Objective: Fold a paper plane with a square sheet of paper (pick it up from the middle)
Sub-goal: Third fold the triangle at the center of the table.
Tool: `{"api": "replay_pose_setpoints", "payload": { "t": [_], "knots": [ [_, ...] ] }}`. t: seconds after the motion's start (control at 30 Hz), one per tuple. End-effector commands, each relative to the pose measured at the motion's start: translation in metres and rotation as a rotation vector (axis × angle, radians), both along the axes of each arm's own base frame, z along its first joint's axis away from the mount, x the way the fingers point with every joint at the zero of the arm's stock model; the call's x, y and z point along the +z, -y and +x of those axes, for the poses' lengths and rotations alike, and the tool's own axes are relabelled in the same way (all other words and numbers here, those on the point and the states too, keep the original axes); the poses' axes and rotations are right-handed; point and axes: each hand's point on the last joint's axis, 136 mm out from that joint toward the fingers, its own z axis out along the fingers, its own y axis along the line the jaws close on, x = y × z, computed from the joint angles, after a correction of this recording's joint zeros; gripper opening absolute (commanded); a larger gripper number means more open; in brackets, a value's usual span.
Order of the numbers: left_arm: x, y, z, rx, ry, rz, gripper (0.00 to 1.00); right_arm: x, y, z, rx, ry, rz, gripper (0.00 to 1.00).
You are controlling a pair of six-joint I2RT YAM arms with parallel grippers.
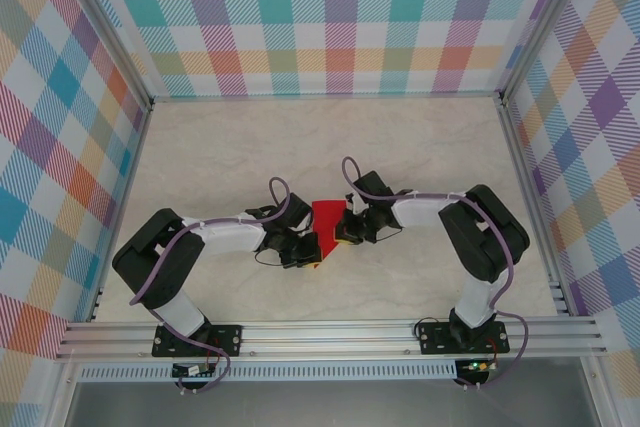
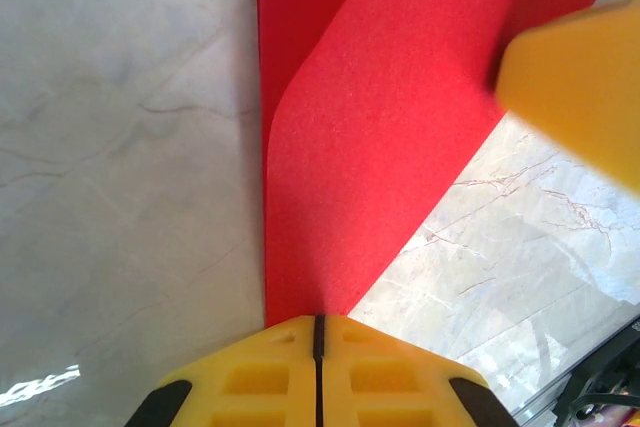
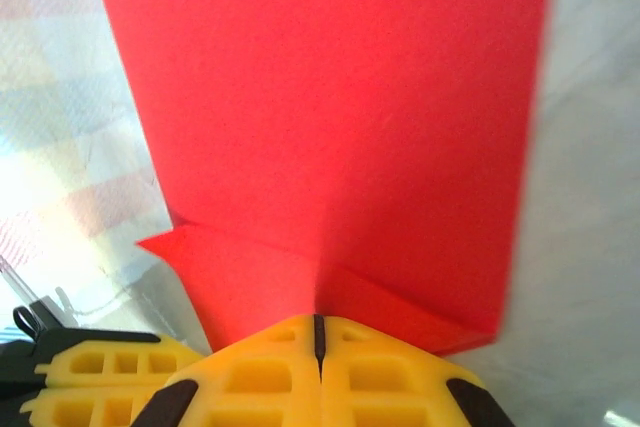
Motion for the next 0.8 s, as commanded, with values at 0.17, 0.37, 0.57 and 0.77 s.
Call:
{"api": "replay_pose_setpoints", "payload": {
  "t": [0.17,0.37,0.57,0.77],
  "knots": [
    [-0.038,-0.041,-0.039,-0.015,-0.145,0.199,0.07,-0.026,0.053,0.039,-0.123,0.068,-0.153,0.05],
    [-0.029,-0.032,-0.029,-0.019,-0.11,0.169,0.07,-0.009,0.066,0.049,-0.155,0.103,-0.141,0.06],
    [0.02,0.001,0.004,-0.05,0.033,0.045,0.12,0.027,0.054,0.04,-0.166,0.116,-0.015,0.19],
    [0.063,0.014,0.041,-0.019,0.213,0.012,0.24,0.04,0.059,0.022,-0.226,0.085,0.021,0.4]
  ]
}}
